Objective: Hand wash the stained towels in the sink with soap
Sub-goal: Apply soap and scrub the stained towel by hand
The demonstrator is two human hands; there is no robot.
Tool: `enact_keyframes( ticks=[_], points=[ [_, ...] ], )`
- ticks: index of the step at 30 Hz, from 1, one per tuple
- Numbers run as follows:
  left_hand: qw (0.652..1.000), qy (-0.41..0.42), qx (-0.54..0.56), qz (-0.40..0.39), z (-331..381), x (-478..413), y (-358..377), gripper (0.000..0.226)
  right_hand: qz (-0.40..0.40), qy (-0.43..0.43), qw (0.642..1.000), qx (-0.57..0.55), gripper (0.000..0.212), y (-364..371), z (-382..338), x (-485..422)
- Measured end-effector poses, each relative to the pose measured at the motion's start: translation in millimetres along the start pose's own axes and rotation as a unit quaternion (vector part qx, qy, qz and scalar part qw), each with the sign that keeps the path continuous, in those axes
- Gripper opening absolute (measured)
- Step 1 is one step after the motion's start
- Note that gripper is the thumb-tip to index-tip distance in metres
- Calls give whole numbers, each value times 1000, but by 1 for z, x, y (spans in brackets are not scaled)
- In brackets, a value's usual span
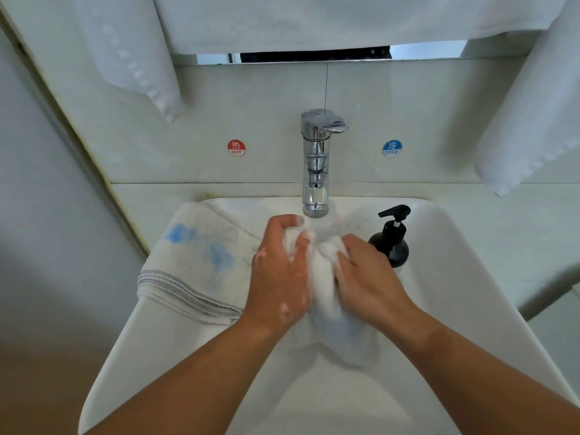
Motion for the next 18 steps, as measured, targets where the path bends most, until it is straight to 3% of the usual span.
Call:
enact_keyframes(
  ticks=[2, 4, 7, 10, 14, 16, 18],
  points=[
    [998, -36, -58, 7, -8, -3, -2, 15, 1, -63, 997, -35, 27, 5, -16, 7],
    [991, -53, -117, -42, -14, 0, 5, 17, 35, -90, 994, -46, 26, 2, -22, 7],
    [992, 9, -89, -91, -1, 9, 15, 22, 97, -31, 994, -44, 19, -14, -11, -4],
    [999, 35, -1, -36, 10, 9, 9, 25, 48, 30, 998, 3, 12, -12, 2, -4],
    [999, -37, -34, 8, -4, 0, -1, 11, 12, -57, 998, 32, 22, 4, -21, 10],
    [994, -69, -75, -32, -14, 1, 3, 11, 44, -78, 996, 8, 13, 1, -27, 9],
    [989, -66, -93, -90, -14, 5, 14, 12, 78, -42, 996, -9, 10, -8, -20, 3]
  ],
)
Point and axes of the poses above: each hand's wrist, its own x-axis away from the middle knuckle, its own y-axis out of the palm, z = x × y, the point moved 7 cm from there along -x, towards the middle knuckle, and after that the axes turned 11 degrees about -z, right-handed, at the moved point
